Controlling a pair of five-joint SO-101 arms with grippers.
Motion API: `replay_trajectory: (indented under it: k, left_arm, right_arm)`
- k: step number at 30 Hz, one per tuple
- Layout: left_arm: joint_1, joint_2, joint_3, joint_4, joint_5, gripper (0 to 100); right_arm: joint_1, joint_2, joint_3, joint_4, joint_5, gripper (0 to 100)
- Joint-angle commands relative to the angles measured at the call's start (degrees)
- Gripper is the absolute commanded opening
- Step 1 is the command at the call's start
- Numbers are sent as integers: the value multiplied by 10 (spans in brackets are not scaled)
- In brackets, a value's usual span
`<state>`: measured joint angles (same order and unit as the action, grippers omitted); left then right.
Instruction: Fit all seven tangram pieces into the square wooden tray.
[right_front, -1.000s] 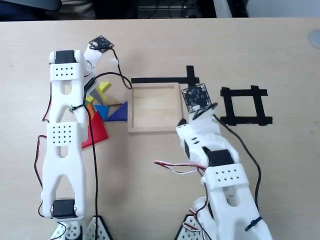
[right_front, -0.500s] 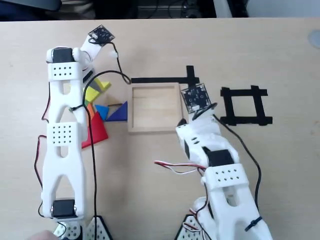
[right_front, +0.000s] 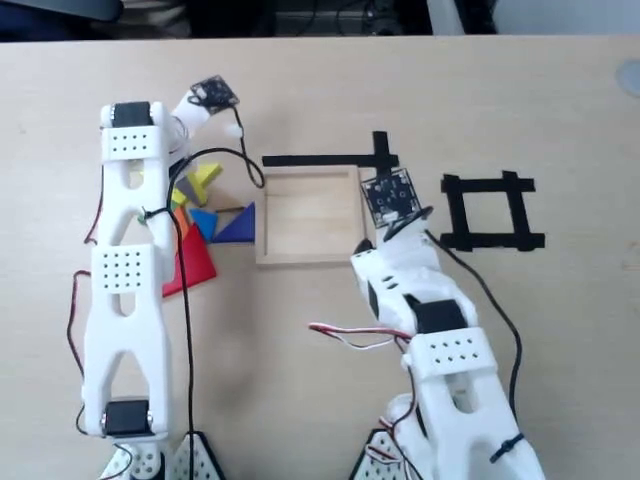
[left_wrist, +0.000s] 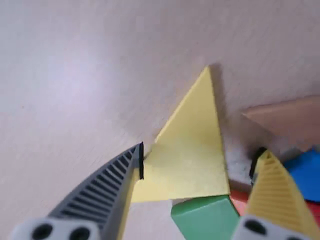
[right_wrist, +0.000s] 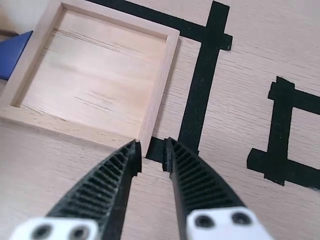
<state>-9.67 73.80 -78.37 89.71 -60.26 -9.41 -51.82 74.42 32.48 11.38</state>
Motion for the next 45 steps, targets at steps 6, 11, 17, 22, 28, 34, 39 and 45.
replay_trajectory:
  k: [6,11,17,22,28,34,39,45]
  left_arm:
    - [-4,-7,9,106,-108,350]
    - [-15,-7,1,105,-88,350]
    - [-7,-2,-84,105,25,350]
    - [7,-2,-65,105,66,353]
    - [15,0,-55,90,83,354]
    - [11,40,-53,36,105,354]
    - [14,59,-62,40,105,351]
    - [0,59,-63,60,79,350]
  right_arm:
    - [-4,-3,-3,-7,5,89]
    - [-4,-3,-4,-8,5,89]
    - [-4,-3,-4,-9,5,89]
    - [-4,-3,-5,-8,5,89]
    - [-4,-3,-5,-8,6,89]
    - [-4,-3,-5,-8,6,89]
    - [-4,-3,-5,-8,6,89]
    - [-4,-3,-5,-8,6,89]
